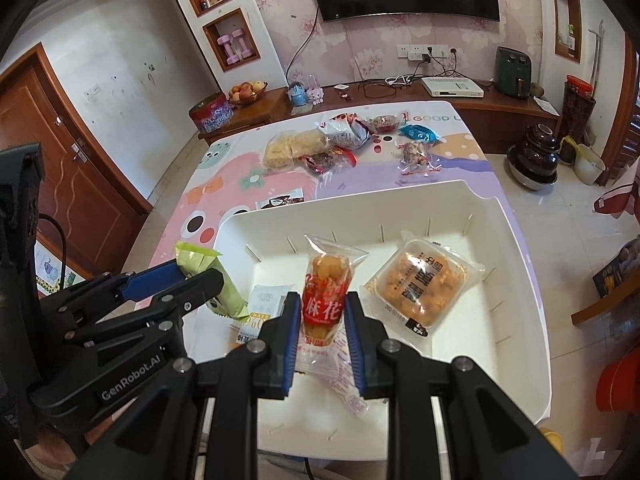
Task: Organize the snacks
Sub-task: 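Carry green pack and red-orange snack over the white tray and release both, then move both open tools back over the snack pile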
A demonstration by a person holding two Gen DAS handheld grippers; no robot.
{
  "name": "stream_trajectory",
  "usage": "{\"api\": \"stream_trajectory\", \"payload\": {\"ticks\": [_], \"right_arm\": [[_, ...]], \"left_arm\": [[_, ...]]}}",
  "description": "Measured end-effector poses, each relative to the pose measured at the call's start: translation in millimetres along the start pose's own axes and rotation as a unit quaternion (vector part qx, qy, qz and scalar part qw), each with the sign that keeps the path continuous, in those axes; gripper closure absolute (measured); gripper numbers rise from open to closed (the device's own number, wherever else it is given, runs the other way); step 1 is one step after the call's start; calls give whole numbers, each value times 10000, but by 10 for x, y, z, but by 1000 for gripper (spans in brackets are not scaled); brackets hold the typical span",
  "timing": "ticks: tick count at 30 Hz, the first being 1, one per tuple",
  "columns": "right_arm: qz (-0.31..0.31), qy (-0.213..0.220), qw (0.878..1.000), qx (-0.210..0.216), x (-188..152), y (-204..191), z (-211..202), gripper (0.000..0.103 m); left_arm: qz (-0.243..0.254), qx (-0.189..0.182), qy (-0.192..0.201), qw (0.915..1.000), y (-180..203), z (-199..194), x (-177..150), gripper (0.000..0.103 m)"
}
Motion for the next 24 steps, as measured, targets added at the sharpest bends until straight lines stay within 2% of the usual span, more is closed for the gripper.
{"api": "stream_trajectory", "payload": {"ticks": [2,4,5,6,9,24], "right_arm": [[-23,5,10000,-26,-1,0,3,80],[-55,-17,10000,-41,-13,-4,16,78],[-68,-25,10000,-57,-18,-3,19,72],[-73,-26,9999,-74,-21,-3,17,67],[33,-4,9999,-109,-19,49,6,63],[70,-78,9999,-110,-40,55,27,62]], "left_arm": [[21,12,-15,10000,-1,1,-1,67],[56,10,-22,10000,11,3,-6,61],[78,29,-12,10000,17,-1,-10,47],[109,119,15,9999,11,-11,-10,38],[16,126,34,9999,-45,-16,-13,30],[-30,162,-27,9999,-97,-3,-31,29]]}}
Point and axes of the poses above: each gripper's, at about its wrist camera, not at the fingertips, and z roughly the way its jaws point, y to its right, x to its top, the point moved 2 cm from there along z, roughly the way its jaws point, and after that the axes turned 15 degrees about y, right-handed, at the moved point
